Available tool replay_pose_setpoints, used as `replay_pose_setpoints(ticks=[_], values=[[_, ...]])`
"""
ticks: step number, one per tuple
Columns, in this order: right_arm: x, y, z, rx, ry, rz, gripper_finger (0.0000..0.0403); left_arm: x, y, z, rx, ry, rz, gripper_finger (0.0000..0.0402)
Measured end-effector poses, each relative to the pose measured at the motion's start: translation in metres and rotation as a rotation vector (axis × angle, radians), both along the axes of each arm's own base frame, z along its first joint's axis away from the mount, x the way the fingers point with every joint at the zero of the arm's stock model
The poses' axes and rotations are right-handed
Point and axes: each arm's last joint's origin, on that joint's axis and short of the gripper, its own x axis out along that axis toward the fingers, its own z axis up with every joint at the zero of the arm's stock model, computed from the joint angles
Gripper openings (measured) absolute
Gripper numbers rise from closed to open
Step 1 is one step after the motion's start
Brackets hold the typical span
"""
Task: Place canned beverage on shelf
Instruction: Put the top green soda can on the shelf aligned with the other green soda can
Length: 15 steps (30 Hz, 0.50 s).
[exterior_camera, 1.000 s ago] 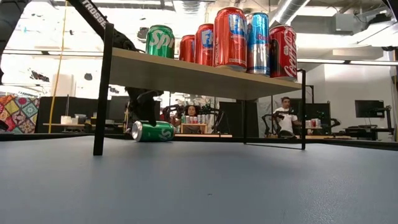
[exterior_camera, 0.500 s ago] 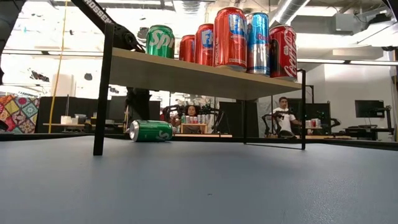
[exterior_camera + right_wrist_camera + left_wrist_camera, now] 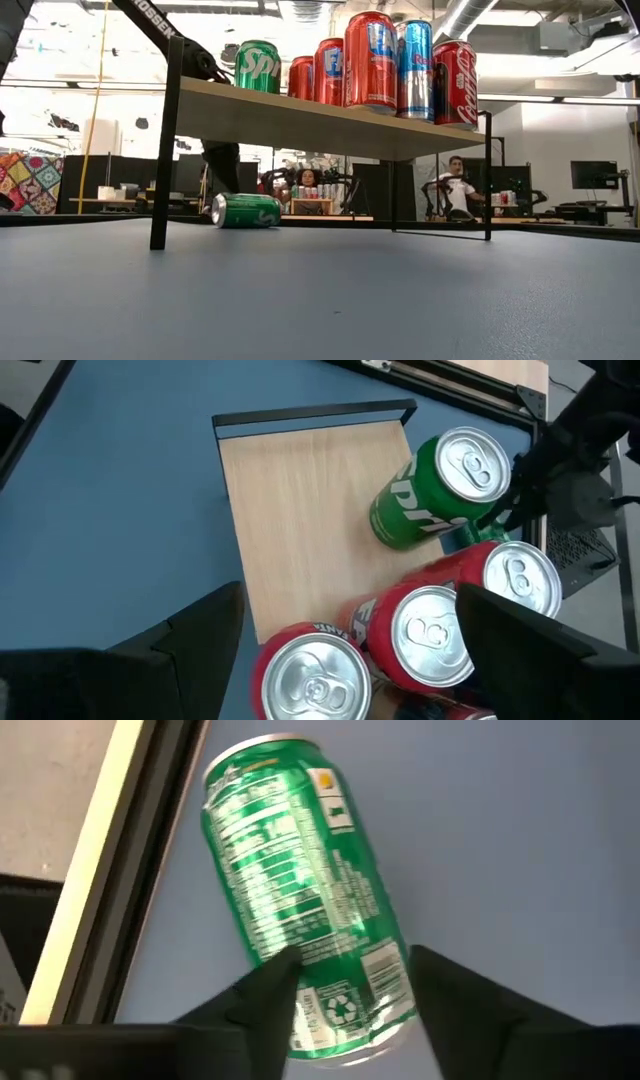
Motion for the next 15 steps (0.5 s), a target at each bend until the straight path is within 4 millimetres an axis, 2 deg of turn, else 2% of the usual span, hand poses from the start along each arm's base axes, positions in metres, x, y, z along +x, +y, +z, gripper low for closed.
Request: replay_pose_setpoints(ticks=[5, 9, 12, 15], values=[[0.000, 0.000, 0.000, 0.000, 0.000, -0.001, 0.0347, 0.001, 0.001, -0.001, 0.031, 0.022, -0.014, 0.0275], [0.000, 0.000, 0.000, 0.000, 0.000, -0.001, 0.0347, 0.000, 0.004, -0.010, 0.066, 0.111, 0.062, 0.0342], [0.000, 0.000, 0.000, -0.002, -0.001, 0.001, 0.0347, -0.002, 0.004, -0.015, 0.053, 0.157, 0.102, 0.0364], [0.000, 0.000, 0.000, -0.002, -0.001, 0.001, 0.0347, 0.001, 0.006, -0.022, 0.013, 0.139, 0.111, 0.0360]])
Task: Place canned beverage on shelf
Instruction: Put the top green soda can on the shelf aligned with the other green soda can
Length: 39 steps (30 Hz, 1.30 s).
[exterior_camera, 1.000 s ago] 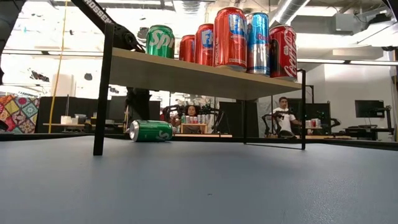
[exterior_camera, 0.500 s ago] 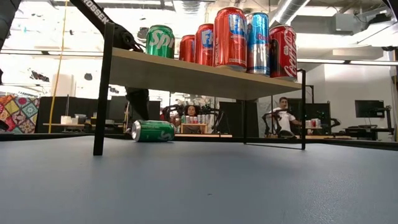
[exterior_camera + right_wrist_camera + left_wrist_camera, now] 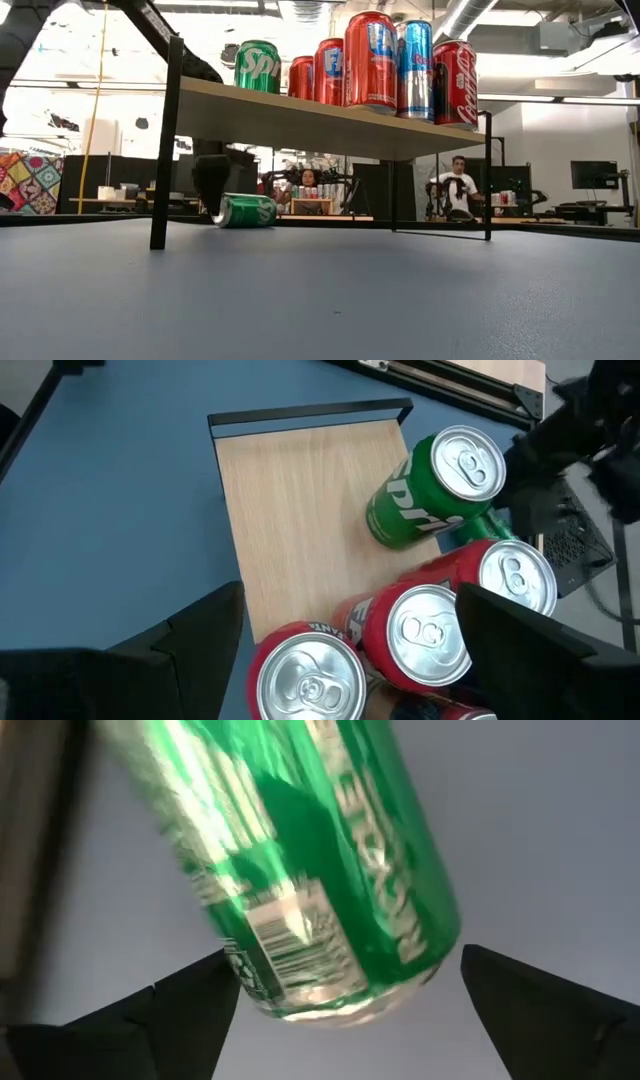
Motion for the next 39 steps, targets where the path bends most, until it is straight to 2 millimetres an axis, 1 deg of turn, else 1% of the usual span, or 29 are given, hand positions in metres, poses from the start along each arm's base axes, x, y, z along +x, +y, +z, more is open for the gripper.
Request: replay_pose_setpoints(ticks=[3, 7, 10, 15, 18, 20, 27, 30, 32, 35, 37, 39], values=[[0.000, 0.000, 0.000, 0.000, 0.000, 0.000, 0.0347, 0.002, 0.002, -0.017, -0.074, 0.013, 0.015, 0.0335], [0.000, 0.000, 0.000, 0.000, 0.001, 0.000, 0.0347, 0.005, 0.006, -0.033, -0.072, 0.064, 0.058, 0.0292], [0.000, 0.000, 0.000, 0.000, 0.001, 0.000, 0.0347, 0.005, 0.006, -0.033, -0.076, 0.063, 0.059, 0.0252], [0.000, 0.000, 0.000, 0.000, 0.002, 0.000, 0.0347, -0.003, 0.004, -0.021, -0.085, 0.045, 0.061, 0.0170], [0.000, 0.000, 0.000, 0.000, 0.001, 0.000, 0.0347, -0.009, 0.002, -0.010, -0.132, 0.002, 0.077, 0.0135], [0.000, 0.000, 0.000, 0.000, 0.001, 0.000, 0.0347, -0.012, 0.001, -0.003, -0.117, 0.000, 0.080, 0.0125], [0.000, 0.000, 0.000, 0.005, 0.001, -0.005, 0.0347, -0.027, -0.009, 0.024, -0.035, 0.104, 0.105, 0.0096], [0.000, 0.000, 0.000, 0.005, 0.001, -0.005, 0.0347, -0.031, -0.013, 0.039, 0.013, 0.088, 0.088, 0.0078], [0.000, 0.000, 0.000, 0.004, 0.001, -0.005, 0.0347, -0.033, -0.013, 0.051, 0.050, 0.025, 0.093, 0.0067], [0.000, 0.000, 0.000, 0.002, 0.001, -0.001, 0.0347, -0.033, -0.010, 0.072, 0.143, -0.133, 0.098, 0.0065], [0.000, 0.000, 0.000, 0.002, 0.001, -0.001, 0.0347, -0.035, -0.011, 0.086, 0.163, -0.247, 0.065, 0.0074], [0.000, 0.000, 0.000, 0.002, 0.001, -0.002, 0.0347, -0.036, -0.010, 0.096, 0.147, -0.373, 0.021, 0.0092]])
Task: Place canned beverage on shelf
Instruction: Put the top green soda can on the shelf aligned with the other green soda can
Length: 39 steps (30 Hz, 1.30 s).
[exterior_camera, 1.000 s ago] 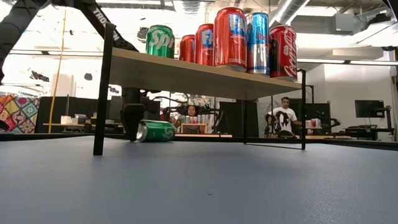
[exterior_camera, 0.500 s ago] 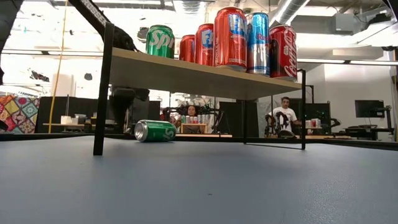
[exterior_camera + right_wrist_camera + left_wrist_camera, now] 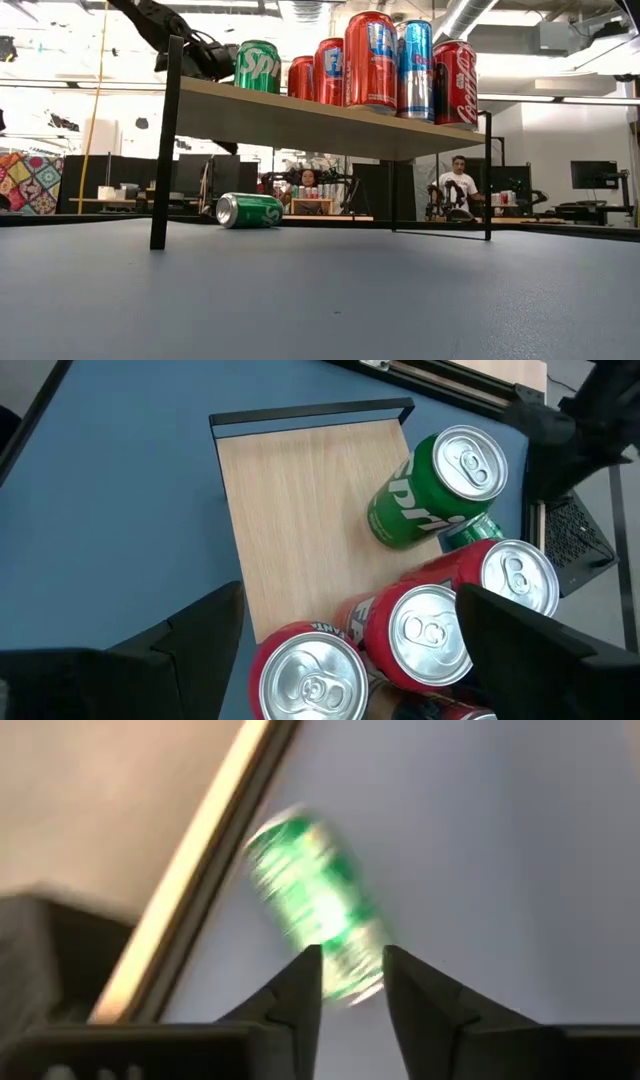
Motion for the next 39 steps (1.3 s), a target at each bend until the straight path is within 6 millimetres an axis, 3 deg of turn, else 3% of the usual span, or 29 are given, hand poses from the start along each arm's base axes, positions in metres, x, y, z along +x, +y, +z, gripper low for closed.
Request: replay_pose_setpoints(ticks=[2, 10, 14, 17, 25, 39], values=[[0.000, 0.000, 0.000, 0.000, 0.000, 0.000, 0.0347, 0.000, 0.001, 0.001, -0.039, -0.068, -0.048, 0.0116], [0.000, 0.000, 0.000, 0.003, -0.001, -0.004, 0.0347, 0.020, 0.005, -0.027, -0.095, -0.009, -0.111, 0.0261], [0.000, -0.001, 0.000, 0.003, -0.001, -0.005, 0.0347, 0.028, 0.005, -0.027, -0.040, 0.075, -0.069, 0.0335], [0.000, -0.002, 0.000, 0.003, -0.001, -0.009, 0.0347, 0.032, 0.005, -0.026, 0.021, 0.100, -0.054, 0.0367], [0.003, -0.003, -0.003, 0.004, 0.009, -0.013, 0.0347, 0.038, 0.015, -0.034, 0.003, 0.056, -0.002, 0.0379], [0.005, -0.003, -0.008, 0.001, 0.029, -0.010, 0.0347, 0.055, 0.028, -0.088, -0.111, 0.133, 0.063, 0.0380]])
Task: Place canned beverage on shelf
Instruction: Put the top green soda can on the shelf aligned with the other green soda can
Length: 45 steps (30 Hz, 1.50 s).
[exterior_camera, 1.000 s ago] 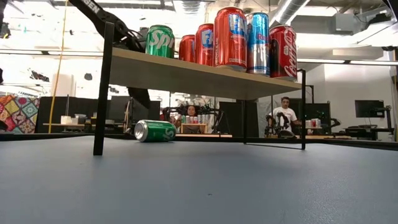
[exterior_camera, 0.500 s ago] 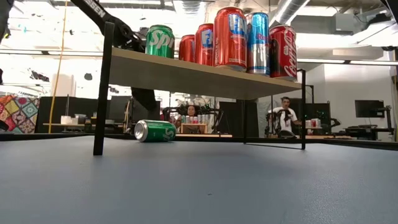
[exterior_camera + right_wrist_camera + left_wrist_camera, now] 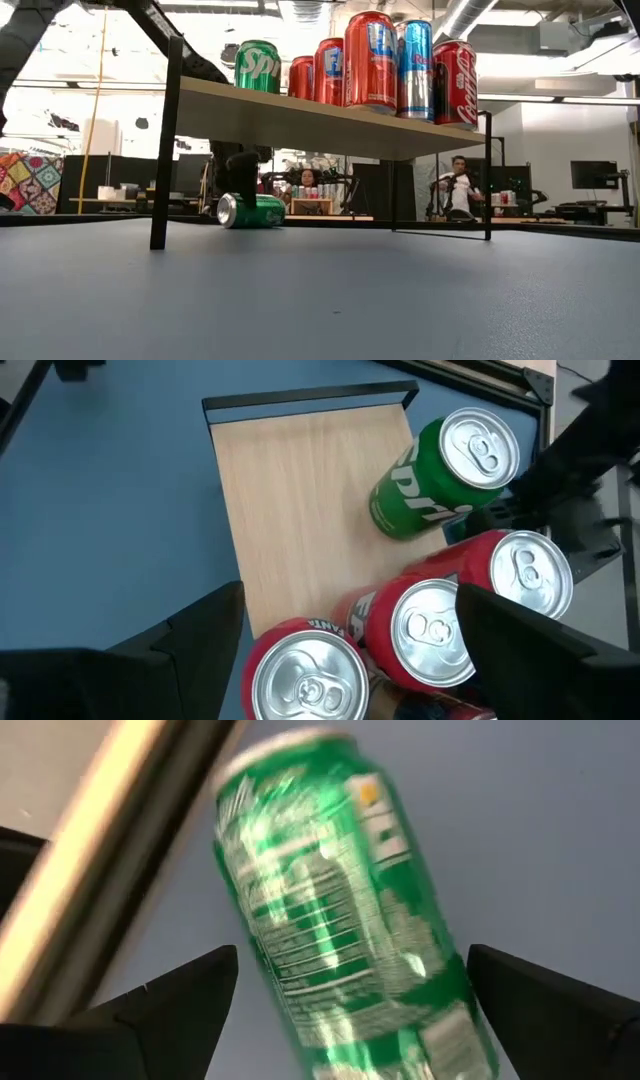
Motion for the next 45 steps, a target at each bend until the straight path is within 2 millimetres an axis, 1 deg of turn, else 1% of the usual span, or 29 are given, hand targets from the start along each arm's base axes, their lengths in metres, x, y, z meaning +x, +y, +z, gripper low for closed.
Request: replay_pose_setpoints(ticks=[5, 7, 9, 12, 21, 25, 28, 33, 39, 42, 45], values=[[0.000, 0.000, 0.000, -0.003, 0.000, 0.003, 0.0347, 0.007, 0.000, -0.032, -0.073, 0.074, 0.007, 0.0371], [0.000, 0.000, 0.000, -0.003, 0.000, 0.003, 0.0347, 0.009, 0.000, -0.035, -0.080, 0.076, 0.017, 0.0356], [0.000, 0.000, 0.000, -0.002, 0.000, 0.003, 0.0347, 0.009, 0.001, -0.035, -0.075, 0.079, 0.025, 0.0330], [0.000, 0.000, 0.000, -0.003, -0.001, 0.003, 0.0347, 0.007, 0.002, -0.031, -0.053, 0.078, 0.030, 0.0280], [0.000, 0.000, 0.000, -0.002, -0.001, 0.003, 0.0347, 0.000, 0.002, -0.029, -0.091, 0.096, 0.071, 0.0280], [0.000, 0.000, 0.000, -0.003, -0.001, 0.003, 0.0347, -0.004, -0.003, -0.021, -0.119, 0.095, 0.079, 0.0280], [0.000, 0.000, 0.000, -0.003, -0.001, 0.004, 0.0347, -0.008, -0.006, -0.003, -0.089, 0.073, 0.080, 0.0280], [0.001, 0.000, 0.001, -0.004, -0.012, 0.005, 0.0347, -0.025, -0.013, 0.039, 0.016, 0.043, 0.103, 0.0280], [0.003, 0.000, 0.003, -0.033, -0.041, 0.038, 0.0347, -0.060, -0.026, 0.100, 0.177, -0.045, 0.181, 0.0280], [0.005, 0.000, 0.005, -0.038, -0.069, 0.043, 0.0347, -0.080, -0.039, 0.131, 0.244, -0.128, 0.224, 0.0280], [0.007, 0.000, 0.009, -0.040, -0.116, 0.042, 0.0347, -0.097, -0.057, 0.160, 0.286, -0.264, 0.221, 0.0280]])
